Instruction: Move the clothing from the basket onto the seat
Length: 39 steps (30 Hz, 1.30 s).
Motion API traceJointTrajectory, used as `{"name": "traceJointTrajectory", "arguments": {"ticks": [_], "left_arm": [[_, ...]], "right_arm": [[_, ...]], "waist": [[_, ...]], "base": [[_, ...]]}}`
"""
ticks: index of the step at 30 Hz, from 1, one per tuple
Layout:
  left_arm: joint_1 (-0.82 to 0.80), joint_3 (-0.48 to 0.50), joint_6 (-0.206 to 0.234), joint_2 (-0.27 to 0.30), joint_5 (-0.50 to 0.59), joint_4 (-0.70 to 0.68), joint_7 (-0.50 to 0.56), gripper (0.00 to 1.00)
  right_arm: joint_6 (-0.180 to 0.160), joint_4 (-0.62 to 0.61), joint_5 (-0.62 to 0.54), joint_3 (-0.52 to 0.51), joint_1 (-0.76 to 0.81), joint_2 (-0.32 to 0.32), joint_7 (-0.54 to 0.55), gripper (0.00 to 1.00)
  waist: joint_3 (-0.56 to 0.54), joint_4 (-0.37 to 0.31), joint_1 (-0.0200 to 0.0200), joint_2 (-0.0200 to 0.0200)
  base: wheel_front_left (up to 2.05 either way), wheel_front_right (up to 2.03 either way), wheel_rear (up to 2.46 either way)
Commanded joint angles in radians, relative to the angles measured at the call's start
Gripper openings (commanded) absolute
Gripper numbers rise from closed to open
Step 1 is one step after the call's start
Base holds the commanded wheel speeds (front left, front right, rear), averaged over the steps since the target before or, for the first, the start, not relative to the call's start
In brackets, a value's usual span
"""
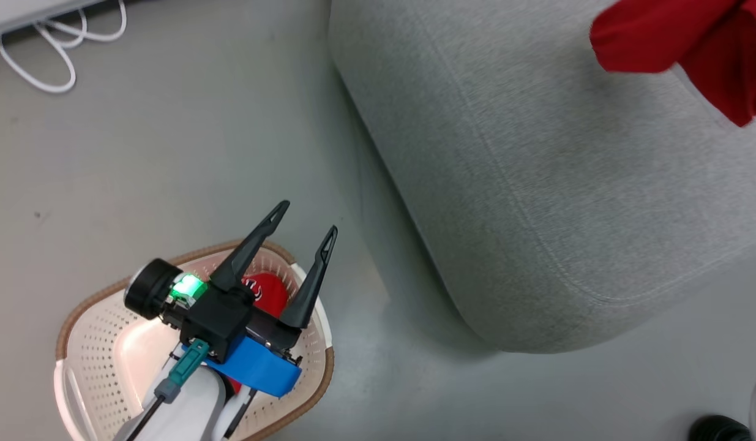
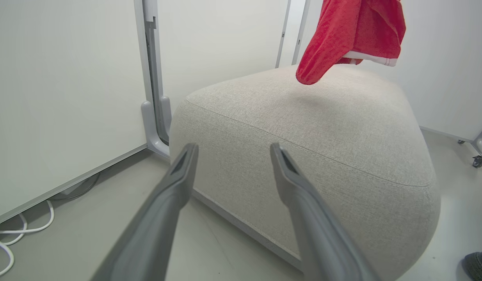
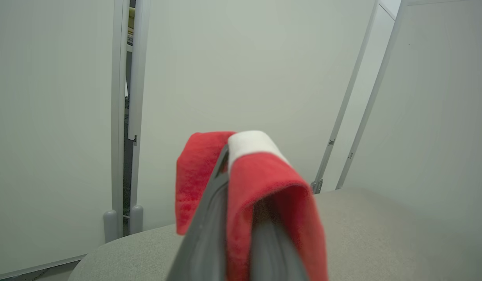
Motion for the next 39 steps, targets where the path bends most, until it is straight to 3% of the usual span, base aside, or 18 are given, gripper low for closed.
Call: {"name": "traceJointTrajectory", "arguments": {"ticks": [1,6,27,28,30,39], "left_arm": [[-0.027,0.000,-0.001,0.008,0.004,-0.007,-0.005,1.00],[-0.056,-0.006,-0.001,0.038,0.013,-0.043,-0.005,1.00],[-0.044,-0.017,0.001,0.036,0.006,-0.038,-0.005,1.00],[-0.043,-0.016,0.001,0.035,0.006,-0.038,-0.005,1.00],[-0.041,-0.015,0.001,0.034,0.005,-0.035,-0.005,1.00],[-0.034,-0.014,0.000,0.002,-0.011,-0.015,-0.005,1.00]], "right_arm": [[0.000,0.002,-0.002,-0.012,-0.006,-0.013,-0.002,0.00],[0.000,0.046,-0.008,-0.112,0.037,-0.049,-0.026,0.00],[0.000,0.402,-0.150,-0.227,0.126,0.021,-0.103,0.00],[0.000,0.409,-0.154,-0.226,0.122,0.021,-0.112,0.25],[0.000,0.422,-0.164,-0.226,0.117,0.022,-0.129,1.00],[0.000,0.485,-0.186,-0.212,0.112,-0.009,-0.163,1.00]], "waist": [[0.056,0.042,-0.0002,0.0000],[0.121,0.077,-0.0002,0.0000],[0.113,0.111,-0.0002,0.0000],[0.111,0.110,-0.0002,0.0000],[0.106,0.110,-0.0002,0.0000],[0.051,0.119,-0.0002,0.0000]], "base": [[0.00,0.00,0.00],[0.00,0.00,0.00],[0.00,0.00,0.00],[0.00,0.00,0.00],[0.00,0.00,0.00],[0.00,0.00,0.00]]}}
